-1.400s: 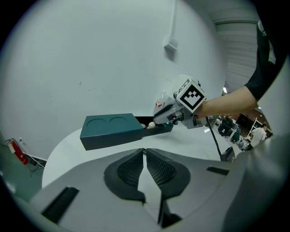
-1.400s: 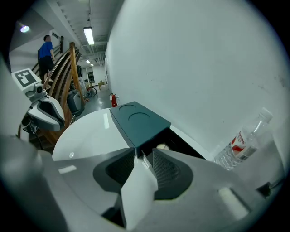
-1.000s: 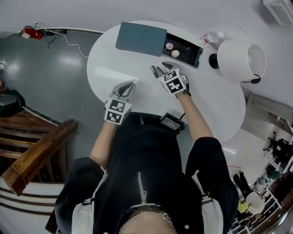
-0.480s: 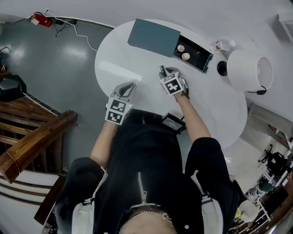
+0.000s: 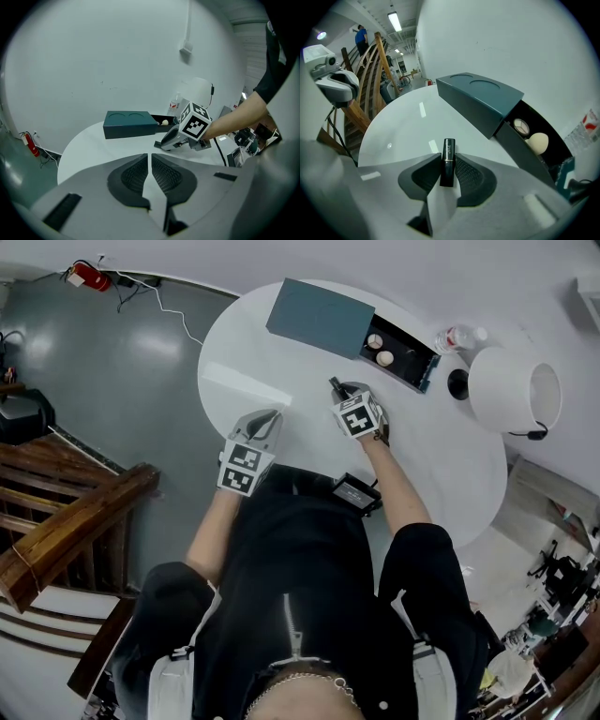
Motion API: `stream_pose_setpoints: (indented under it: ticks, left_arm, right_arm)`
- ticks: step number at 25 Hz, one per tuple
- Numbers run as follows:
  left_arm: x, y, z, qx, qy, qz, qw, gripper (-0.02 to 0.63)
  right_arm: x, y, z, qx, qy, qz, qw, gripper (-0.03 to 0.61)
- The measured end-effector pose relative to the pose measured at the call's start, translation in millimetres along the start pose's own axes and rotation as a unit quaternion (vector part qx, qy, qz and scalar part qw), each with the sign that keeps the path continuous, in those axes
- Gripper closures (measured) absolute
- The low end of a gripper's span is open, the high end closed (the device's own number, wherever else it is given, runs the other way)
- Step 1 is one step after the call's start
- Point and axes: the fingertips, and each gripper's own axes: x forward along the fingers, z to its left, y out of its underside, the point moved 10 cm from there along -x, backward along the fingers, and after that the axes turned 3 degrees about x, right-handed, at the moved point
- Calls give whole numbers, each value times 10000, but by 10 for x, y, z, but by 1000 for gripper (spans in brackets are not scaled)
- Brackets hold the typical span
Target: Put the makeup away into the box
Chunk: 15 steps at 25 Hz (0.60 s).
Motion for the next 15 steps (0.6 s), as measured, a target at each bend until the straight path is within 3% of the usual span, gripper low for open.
stream_pose_setpoints:
  ticks: [8,15]
  left_arm:
    - [67,-61,-8,102,169,-14,9998,598]
    - [224,-234,-90,316,435,-26,9985,598]
  right_arm:
    - [-333,17,-111,-85,67,-194,9998,489]
    - [-735,51,-290,261,113,-432,9987,489]
